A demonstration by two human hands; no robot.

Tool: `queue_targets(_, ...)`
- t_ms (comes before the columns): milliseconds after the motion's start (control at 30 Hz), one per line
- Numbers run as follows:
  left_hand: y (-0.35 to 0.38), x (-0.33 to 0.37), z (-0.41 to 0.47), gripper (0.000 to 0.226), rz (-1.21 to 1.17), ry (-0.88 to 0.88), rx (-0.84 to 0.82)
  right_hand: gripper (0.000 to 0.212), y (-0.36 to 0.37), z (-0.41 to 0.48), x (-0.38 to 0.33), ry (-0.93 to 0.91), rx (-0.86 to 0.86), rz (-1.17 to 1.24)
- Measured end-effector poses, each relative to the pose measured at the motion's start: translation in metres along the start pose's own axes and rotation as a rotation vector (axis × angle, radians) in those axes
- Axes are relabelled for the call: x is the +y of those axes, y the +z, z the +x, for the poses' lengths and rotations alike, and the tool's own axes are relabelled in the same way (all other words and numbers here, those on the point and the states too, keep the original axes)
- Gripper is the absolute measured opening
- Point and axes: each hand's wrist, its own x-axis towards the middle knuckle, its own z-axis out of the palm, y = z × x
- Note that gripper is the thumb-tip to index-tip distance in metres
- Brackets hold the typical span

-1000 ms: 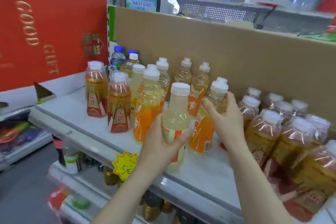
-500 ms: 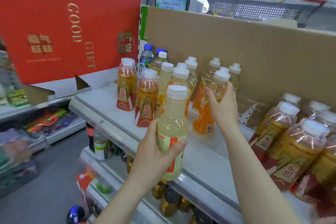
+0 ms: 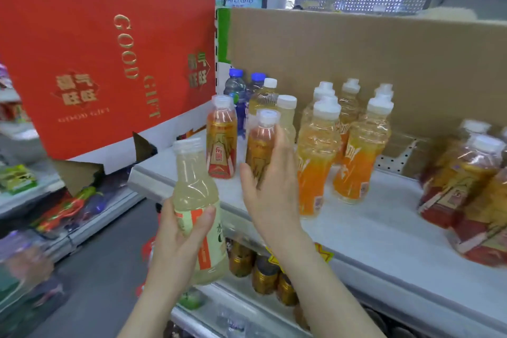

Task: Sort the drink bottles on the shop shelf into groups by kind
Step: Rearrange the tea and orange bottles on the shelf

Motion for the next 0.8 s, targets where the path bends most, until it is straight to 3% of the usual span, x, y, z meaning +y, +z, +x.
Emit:
queue_targets(100,-0.033,-0.007,0.013,0.045,-0.01,-0.009,-0.03,0.096,0.039,0.008,0.008,0.264,0.0,0.004)
queue_targets(233,-0.057,-0.01,0.027,0.051,-0.029,-0.048,-0.08,0.101,0.059,0.015,0.02,0.523,0.073,0.093)
queue_targets(367,-0.063,-0.014,0.037,0.045,-0.069,-0.058,-0.159,0.09,0.061,0.02,0.013,0.547,0.145,0.096)
queue_targets(500,-0.06,-0.014,0.041,0.053,-0.116,-0.046,-0.201,0.07,0.043,0.01,-0.012,0.461,0.136,0.08)
queue_targets(633,-0.047,-0.009,0.038,0.057,-0.142,-0.032,-0.272,0.067,-0.001,-0.005,-0.044,0.429,0.142,0.131)
queue_targets(800,-0.019,-0.013,0.023,0.057,-0.202,-0.053,-0.37,0.066,-0.065,-0.044,-0.054,0.492,0.267,0.146)
